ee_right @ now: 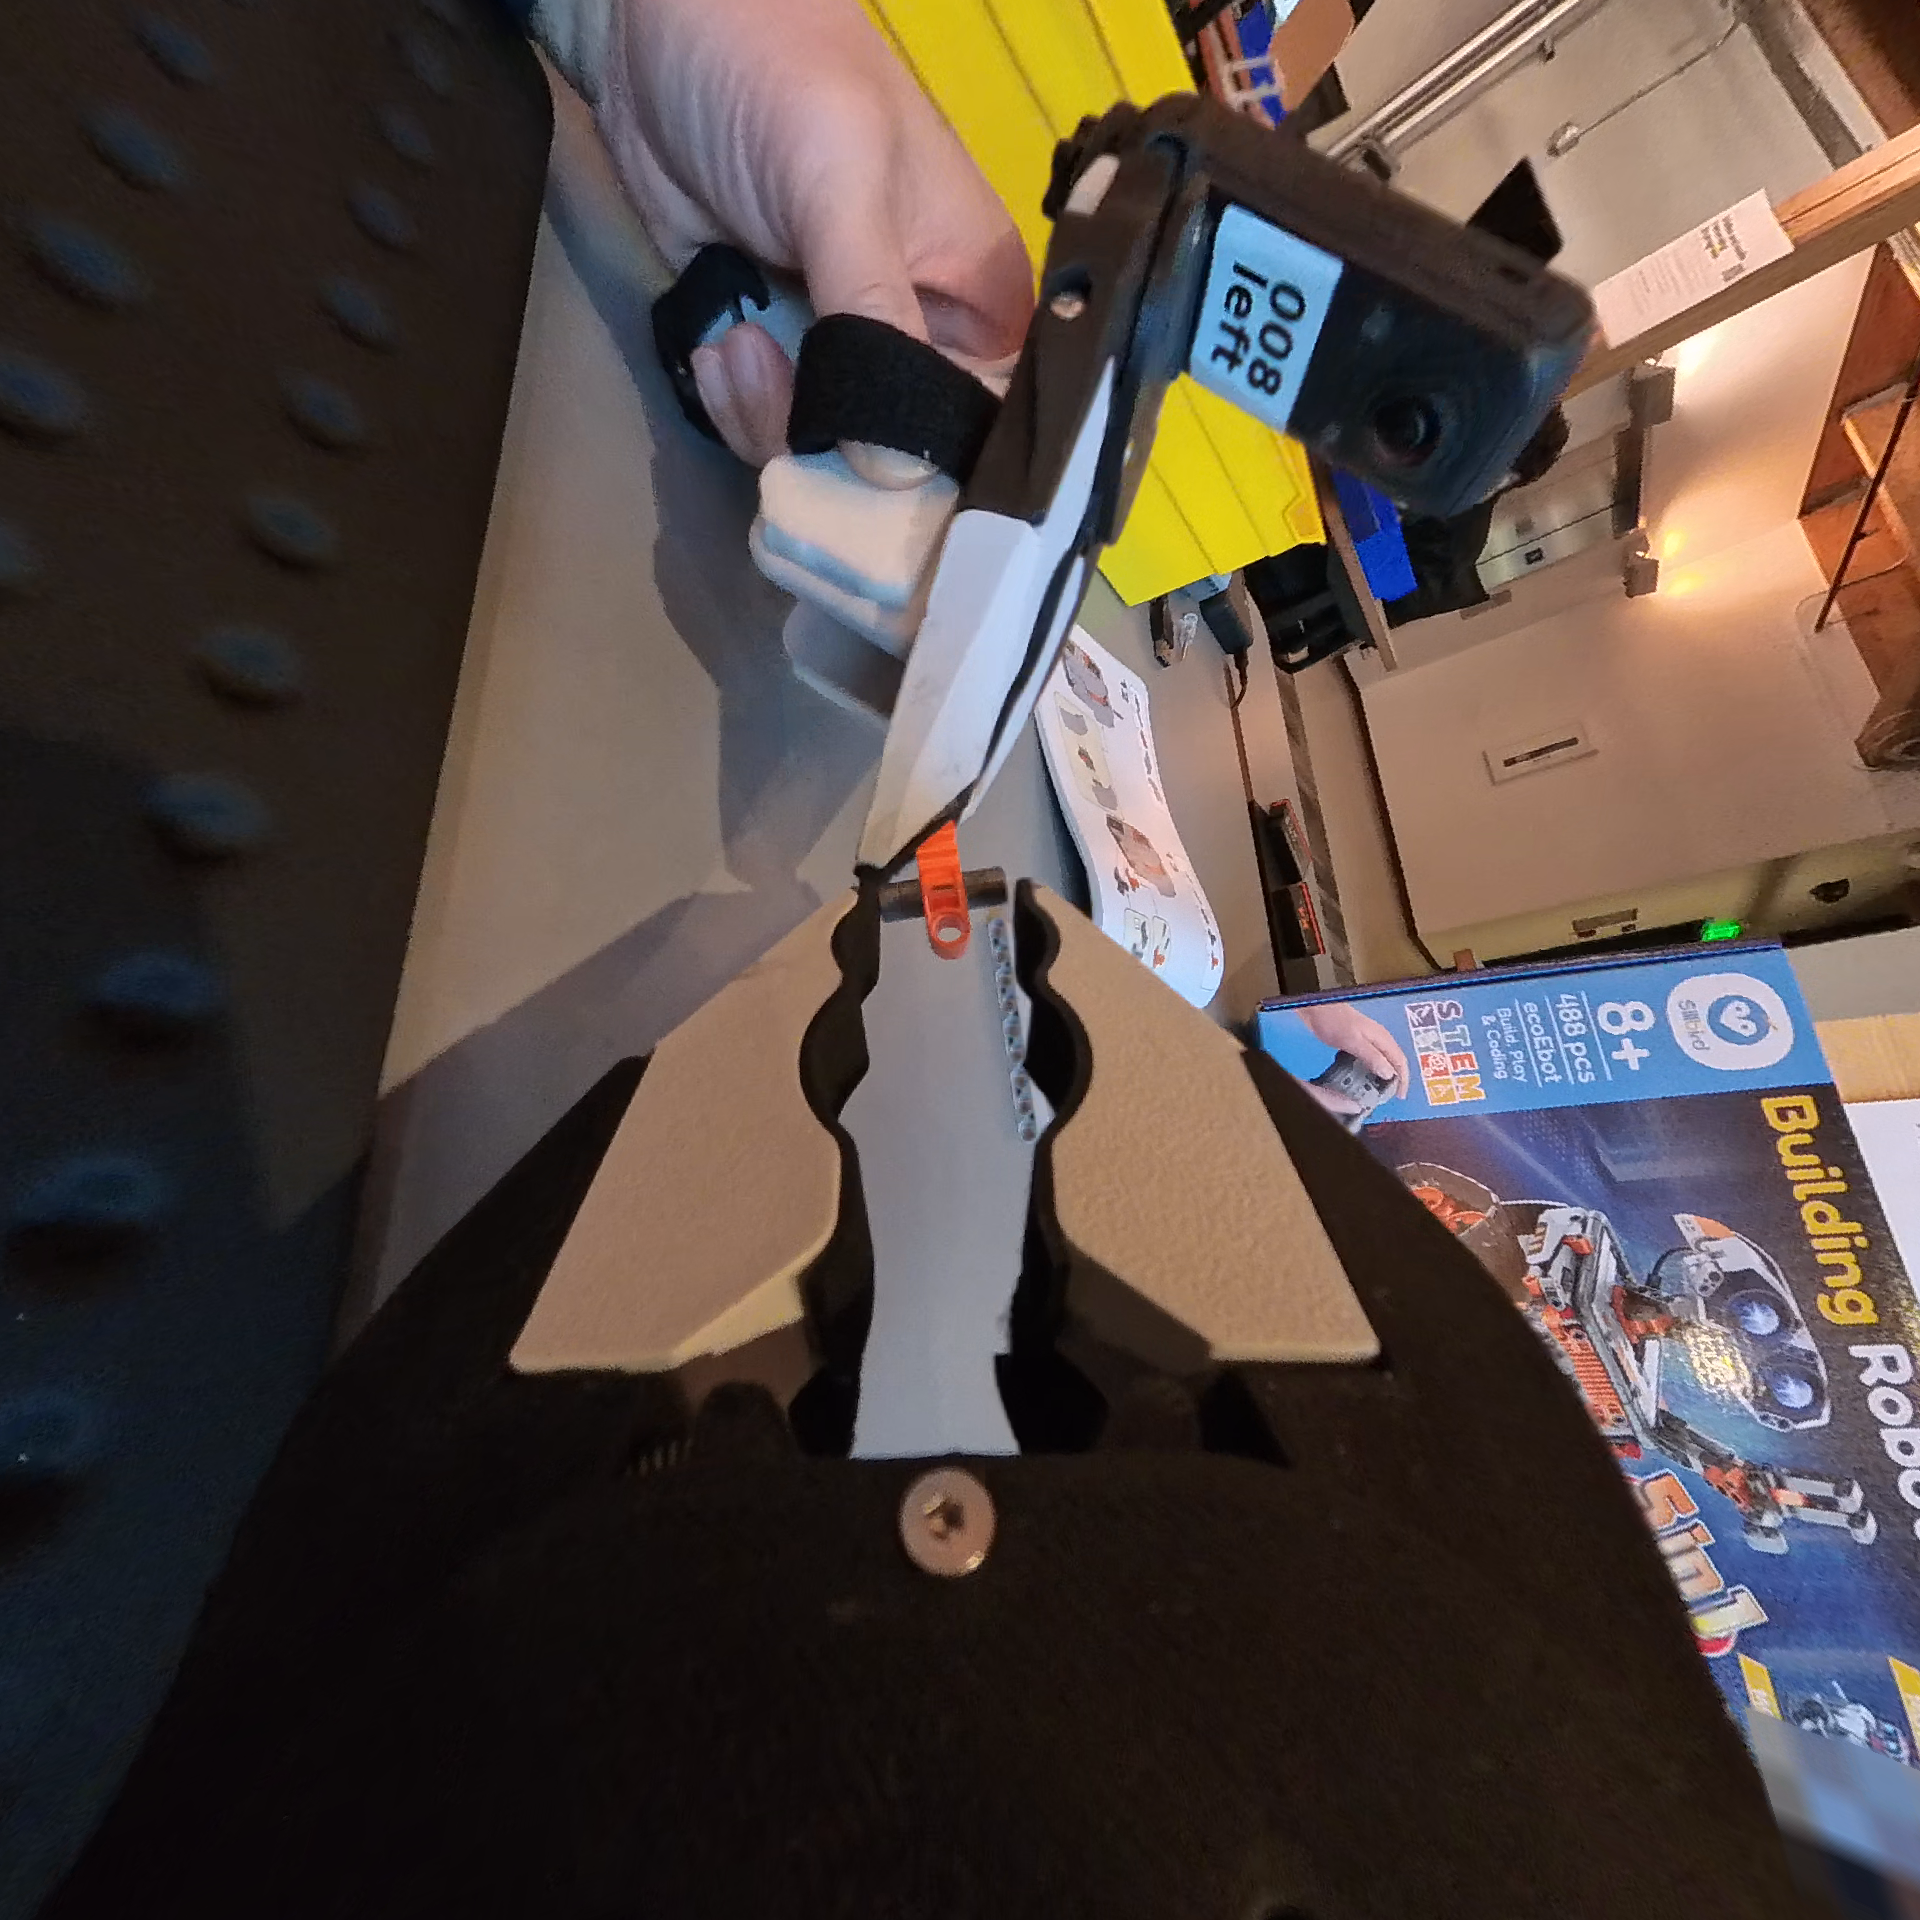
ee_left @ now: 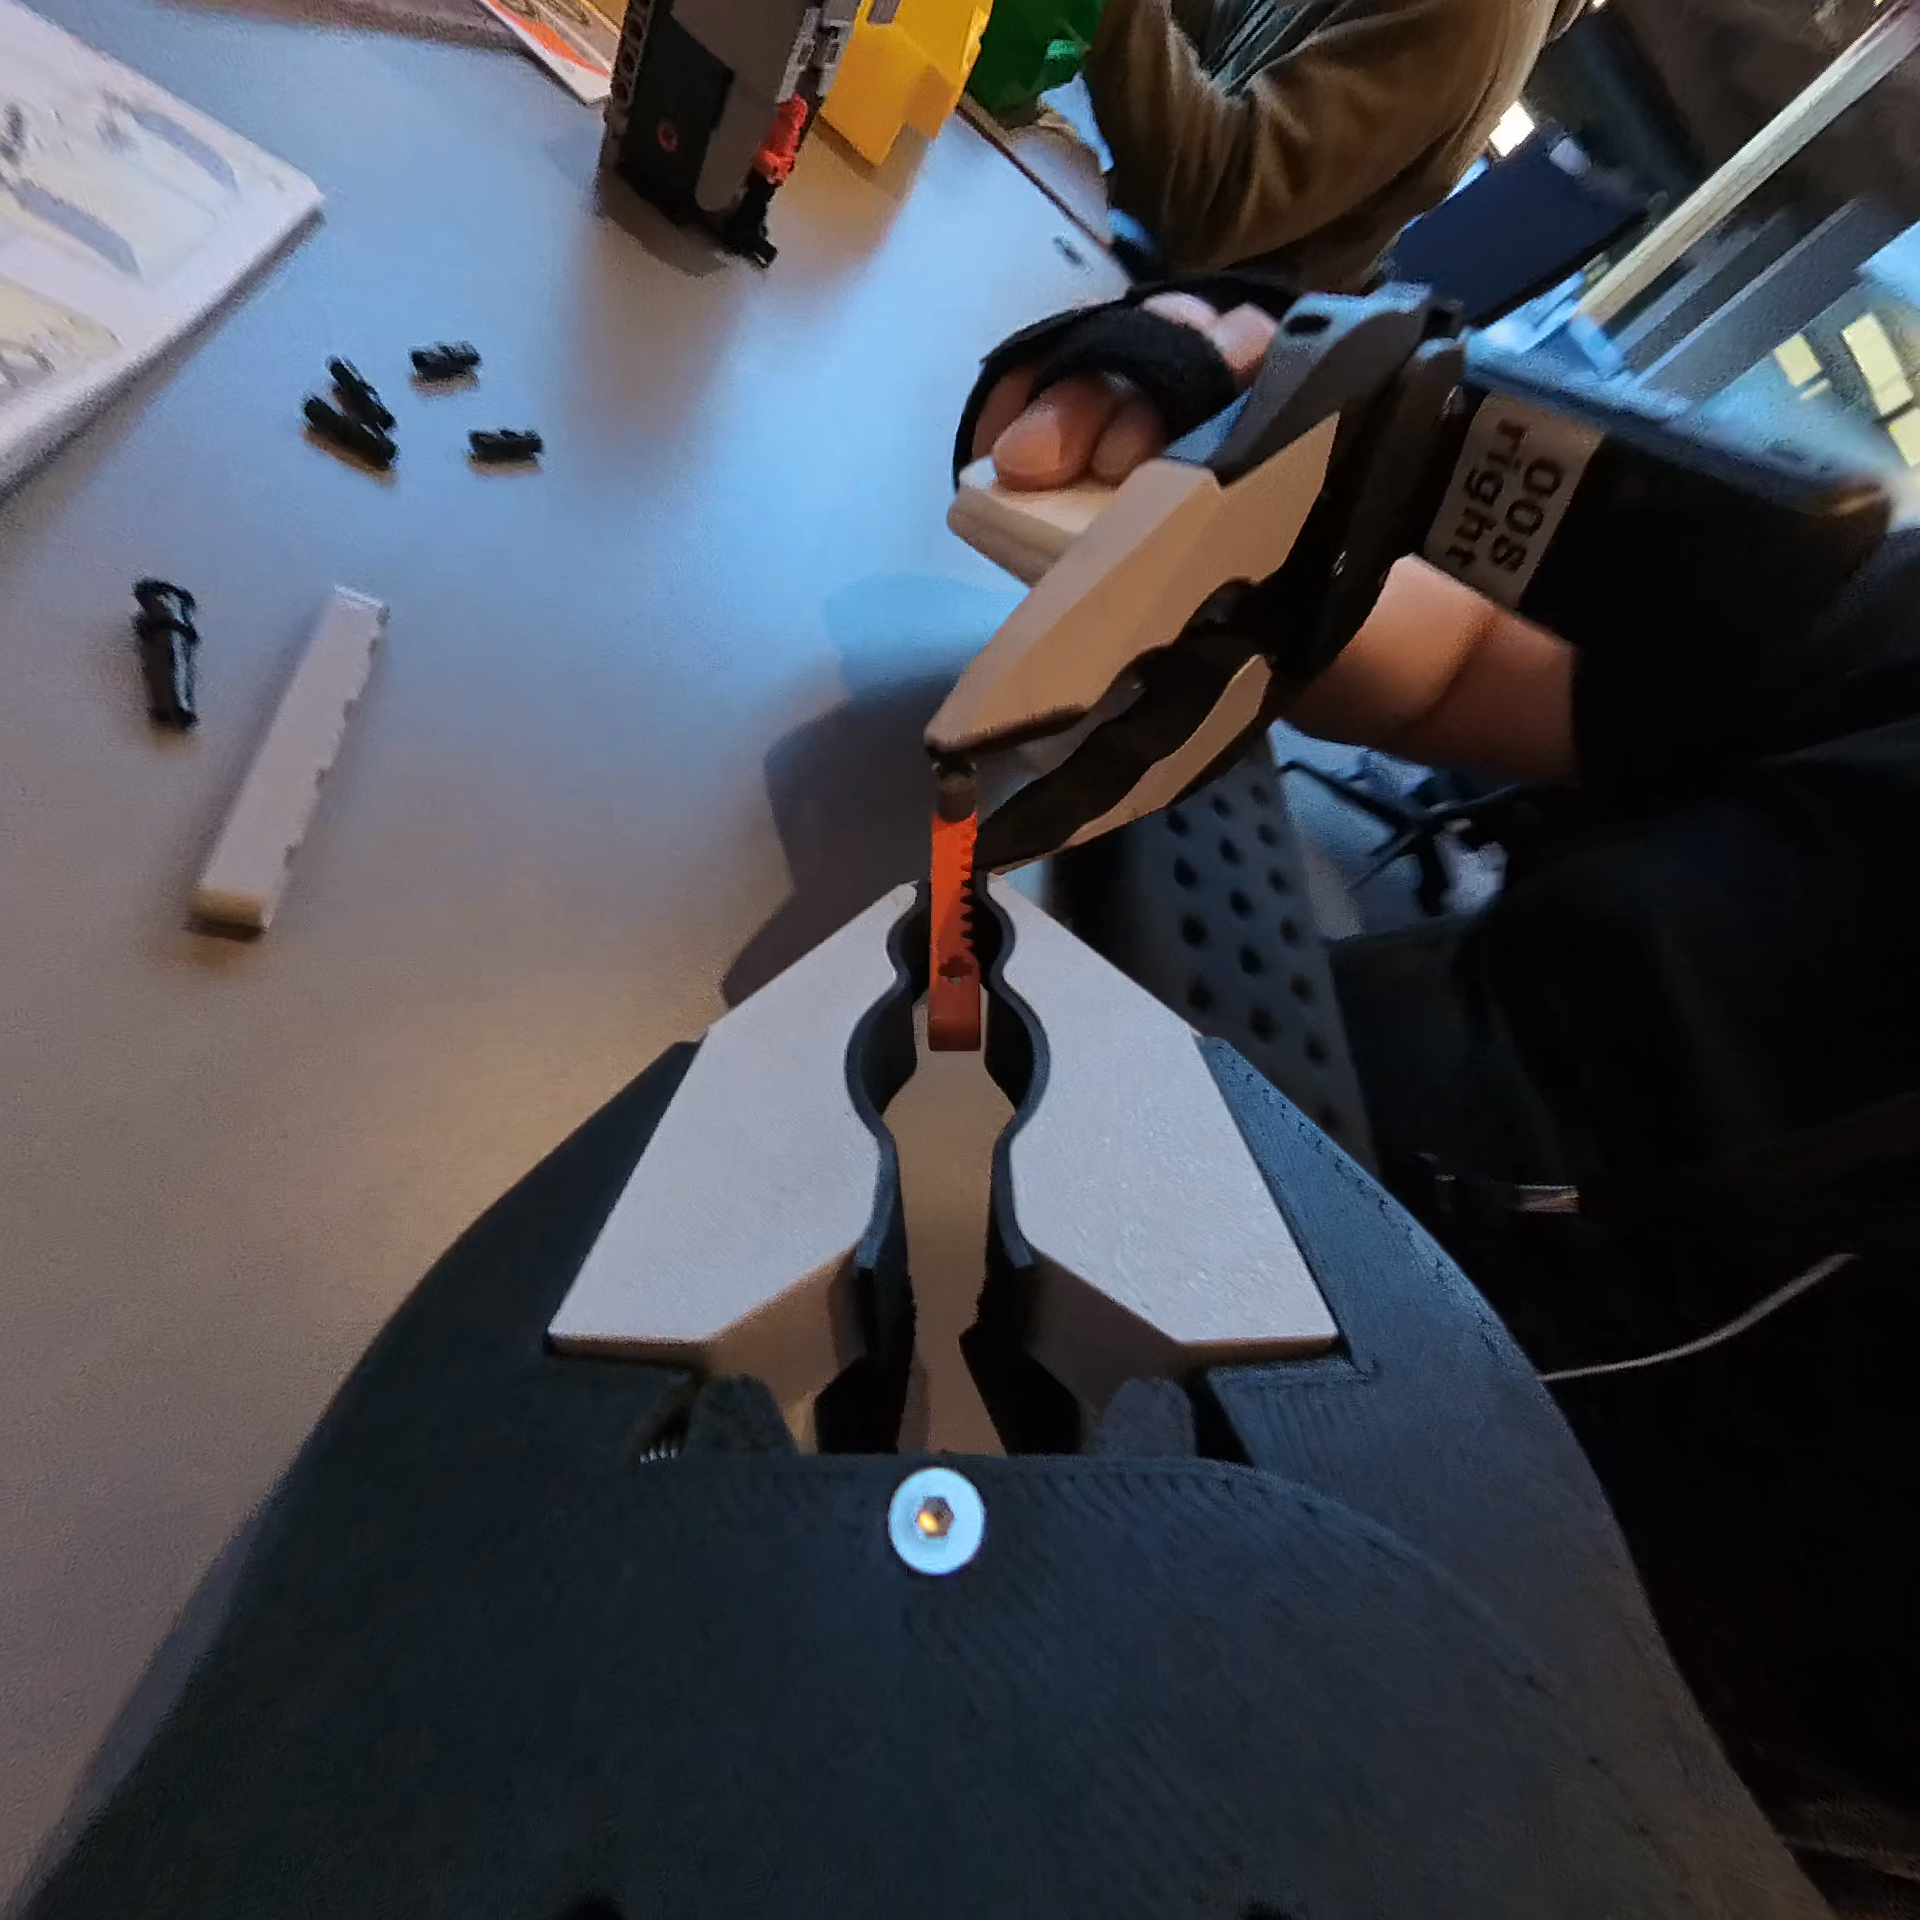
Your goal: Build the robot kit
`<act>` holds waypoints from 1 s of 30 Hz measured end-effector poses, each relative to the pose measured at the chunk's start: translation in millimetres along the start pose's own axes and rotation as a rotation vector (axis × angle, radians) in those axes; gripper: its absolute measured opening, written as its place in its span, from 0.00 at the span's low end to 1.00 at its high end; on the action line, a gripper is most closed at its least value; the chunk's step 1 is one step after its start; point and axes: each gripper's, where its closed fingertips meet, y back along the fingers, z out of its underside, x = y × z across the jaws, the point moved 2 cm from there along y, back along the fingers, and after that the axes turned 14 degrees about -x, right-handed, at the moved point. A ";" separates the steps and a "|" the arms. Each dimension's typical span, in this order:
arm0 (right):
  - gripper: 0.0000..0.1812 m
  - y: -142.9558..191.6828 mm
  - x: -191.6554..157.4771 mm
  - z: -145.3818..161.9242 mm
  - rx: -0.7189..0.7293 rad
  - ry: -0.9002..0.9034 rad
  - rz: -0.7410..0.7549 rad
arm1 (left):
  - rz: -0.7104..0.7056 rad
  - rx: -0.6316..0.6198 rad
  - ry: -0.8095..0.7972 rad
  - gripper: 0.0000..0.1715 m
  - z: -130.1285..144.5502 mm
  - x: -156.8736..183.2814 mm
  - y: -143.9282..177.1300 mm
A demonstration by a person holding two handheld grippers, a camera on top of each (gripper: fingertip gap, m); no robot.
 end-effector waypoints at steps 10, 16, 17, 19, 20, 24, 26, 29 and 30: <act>0.14 6.9 8.1 -6.2 0.037 0.030 0.083 | -0.113 0.034 -0.167 0.02 -6.1 9.2 4.7; 0.15 3.9 1.4 -5.7 0.038 0.030 0.035 | 0.227 0.050 0.124 0.01 -3.4 11.4 4.5; 0.15 3.0 -0.4 -5.0 0.043 0.001 0.000 | 0.276 0.038 0.182 0.01 -0.8 9.9 2.8; 0.12 2.2 -7.6 -3.7 0.070 -0.106 -0.139 | 0.362 -0.013 0.273 0.02 6.6 10.9 -2.7; 0.12 3.3 -10.6 -4.6 0.103 -0.176 -0.217 | 0.423 -0.027 0.315 0.02 8.5 13.8 -3.2; 0.12 10.7 -10.0 -10.0 0.204 -0.375 -0.420 | 0.613 -0.034 0.425 0.02 9.7 23.1 1.5; 0.11 10.3 -9.1 -9.6 0.206 -0.391 -0.426 | 0.620 -0.032 0.434 0.02 9.7 22.7 2.2; 0.11 8.1 -8.5 -8.2 0.190 -0.405 -0.420 | 0.631 -0.022 0.461 0.02 8.9 20.2 3.0; 0.12 7.8 -8.0 -8.2 0.189 -0.411 -0.421 | 0.634 -0.016 0.464 0.02 8.3 19.8 3.7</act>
